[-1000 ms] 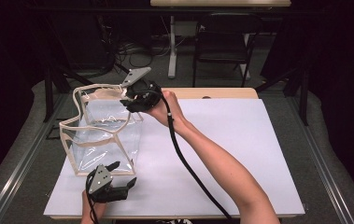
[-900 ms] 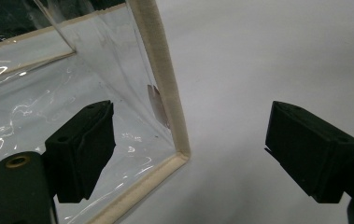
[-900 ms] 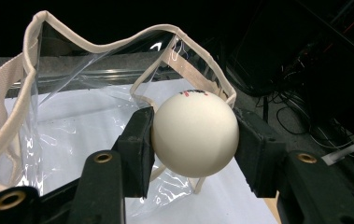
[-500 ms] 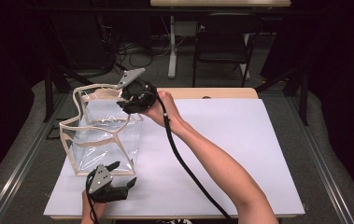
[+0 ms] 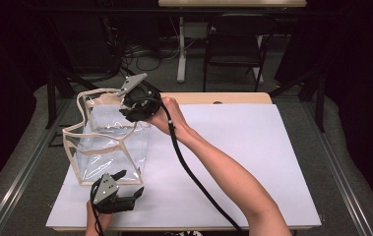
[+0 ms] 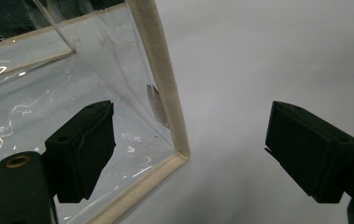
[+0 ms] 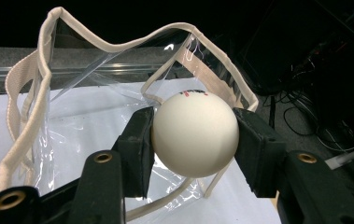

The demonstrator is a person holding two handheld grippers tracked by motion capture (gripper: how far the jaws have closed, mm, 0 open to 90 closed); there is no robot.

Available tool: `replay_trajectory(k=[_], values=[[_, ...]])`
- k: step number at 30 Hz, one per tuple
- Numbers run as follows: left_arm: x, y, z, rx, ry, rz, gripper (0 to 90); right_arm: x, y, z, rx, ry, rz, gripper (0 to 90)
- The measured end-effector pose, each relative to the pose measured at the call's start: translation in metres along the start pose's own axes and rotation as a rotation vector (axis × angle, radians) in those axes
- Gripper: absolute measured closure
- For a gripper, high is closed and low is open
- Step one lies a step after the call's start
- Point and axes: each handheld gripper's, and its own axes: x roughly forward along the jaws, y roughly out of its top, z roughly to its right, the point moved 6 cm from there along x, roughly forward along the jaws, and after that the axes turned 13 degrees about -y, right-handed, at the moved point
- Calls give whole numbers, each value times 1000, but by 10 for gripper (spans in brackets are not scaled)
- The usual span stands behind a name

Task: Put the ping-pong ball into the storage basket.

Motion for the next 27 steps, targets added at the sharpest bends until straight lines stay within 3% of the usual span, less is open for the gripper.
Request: replay_trajectory(k=[27], values=[[0, 0, 0, -3, -1, 2, 160, 9, 0, -17, -42, 39, -56, 509]])
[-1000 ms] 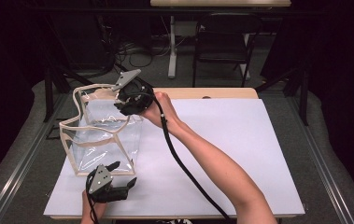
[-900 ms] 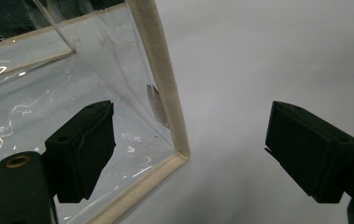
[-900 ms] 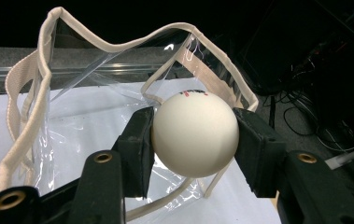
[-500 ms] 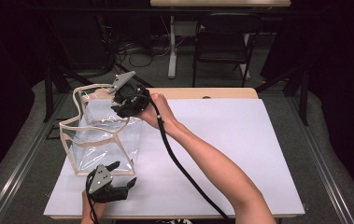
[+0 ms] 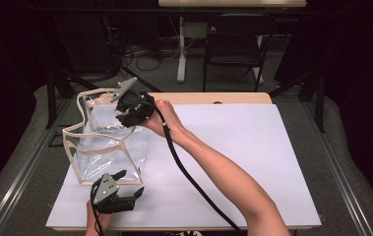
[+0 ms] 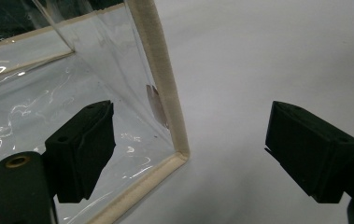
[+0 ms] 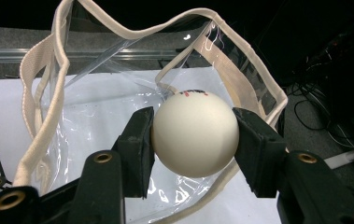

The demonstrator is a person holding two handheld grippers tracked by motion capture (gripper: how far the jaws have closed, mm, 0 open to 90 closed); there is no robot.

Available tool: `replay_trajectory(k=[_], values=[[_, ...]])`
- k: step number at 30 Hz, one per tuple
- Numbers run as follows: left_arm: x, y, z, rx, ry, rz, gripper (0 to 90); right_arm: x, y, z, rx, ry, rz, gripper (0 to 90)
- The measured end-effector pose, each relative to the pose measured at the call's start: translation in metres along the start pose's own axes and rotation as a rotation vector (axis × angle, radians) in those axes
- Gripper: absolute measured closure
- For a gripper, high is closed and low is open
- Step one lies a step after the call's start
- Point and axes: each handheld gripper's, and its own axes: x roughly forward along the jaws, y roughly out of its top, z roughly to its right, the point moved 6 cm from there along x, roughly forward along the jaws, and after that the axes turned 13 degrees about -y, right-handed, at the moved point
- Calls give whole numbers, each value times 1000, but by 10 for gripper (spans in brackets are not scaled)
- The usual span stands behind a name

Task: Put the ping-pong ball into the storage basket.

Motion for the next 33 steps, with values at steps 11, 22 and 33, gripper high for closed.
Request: replay_trajectory(k=[11, 22, 33], values=[[0, 0, 0, 2, 0, 1, 160, 4, -2, -5, -10, 14, -26, 509], [0, 0, 0, 1, 1, 1, 160, 7, -3, -8, -15, 26, -47, 509], [-1, 0, 0, 2, 0, 1, 160, 10, -4, -10, -22, 36, -68, 508]])
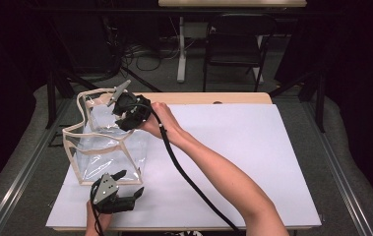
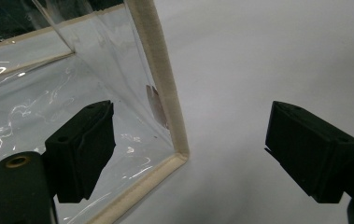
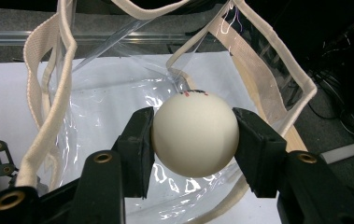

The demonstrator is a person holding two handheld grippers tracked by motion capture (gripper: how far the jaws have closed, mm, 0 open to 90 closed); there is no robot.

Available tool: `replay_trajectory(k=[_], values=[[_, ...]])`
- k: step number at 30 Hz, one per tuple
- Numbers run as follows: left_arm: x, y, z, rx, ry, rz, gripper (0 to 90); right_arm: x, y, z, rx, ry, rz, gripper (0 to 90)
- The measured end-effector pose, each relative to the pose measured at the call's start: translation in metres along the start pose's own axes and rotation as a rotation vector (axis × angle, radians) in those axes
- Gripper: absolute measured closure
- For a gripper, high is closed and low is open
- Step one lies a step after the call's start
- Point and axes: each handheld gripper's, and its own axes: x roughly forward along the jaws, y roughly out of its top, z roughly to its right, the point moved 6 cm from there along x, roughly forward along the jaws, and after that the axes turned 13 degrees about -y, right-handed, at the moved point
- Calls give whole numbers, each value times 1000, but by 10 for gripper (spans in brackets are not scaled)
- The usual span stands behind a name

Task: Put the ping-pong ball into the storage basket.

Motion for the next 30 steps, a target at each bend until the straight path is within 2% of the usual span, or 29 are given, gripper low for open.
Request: replay_trajectory(k=[30], values=[[0, 0, 0, -1, 2, -1, 160, 7, -5, -5, -14, 31, -68, 504]])
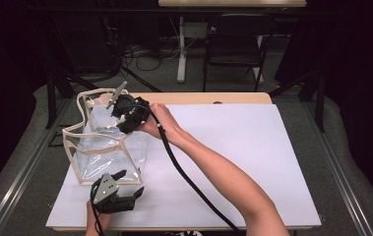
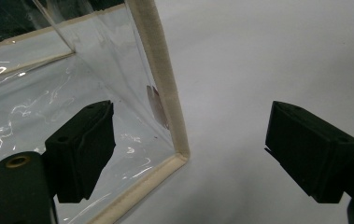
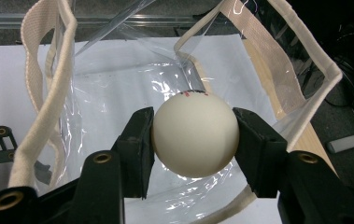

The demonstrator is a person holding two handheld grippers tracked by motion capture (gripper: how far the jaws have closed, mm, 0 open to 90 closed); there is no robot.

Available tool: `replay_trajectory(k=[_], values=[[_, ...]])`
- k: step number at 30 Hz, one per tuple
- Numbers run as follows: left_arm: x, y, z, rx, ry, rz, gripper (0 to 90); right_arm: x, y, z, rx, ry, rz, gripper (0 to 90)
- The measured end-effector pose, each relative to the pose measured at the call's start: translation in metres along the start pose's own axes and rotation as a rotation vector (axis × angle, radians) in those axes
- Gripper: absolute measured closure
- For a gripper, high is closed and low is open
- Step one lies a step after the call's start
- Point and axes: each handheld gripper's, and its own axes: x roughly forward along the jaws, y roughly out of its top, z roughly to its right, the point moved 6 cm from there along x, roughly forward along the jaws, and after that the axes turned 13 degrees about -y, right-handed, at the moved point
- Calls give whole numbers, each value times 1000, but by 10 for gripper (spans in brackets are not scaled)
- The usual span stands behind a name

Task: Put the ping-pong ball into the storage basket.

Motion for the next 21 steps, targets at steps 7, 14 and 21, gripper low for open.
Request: replay_trajectory(k=[7, 14, 21], values=[[0, 0, 0, 2, 0, 0, 160, 0, 0, 0, 9, 8, -1, 429], [0, 0, 0, 2, 0, 1, 160, -12, -2, 9, 91, 20, 56, 231], [0, 0, 0, 1, 3, -3, 160, -33, -6, 17, 139, 37, 135, 118]])
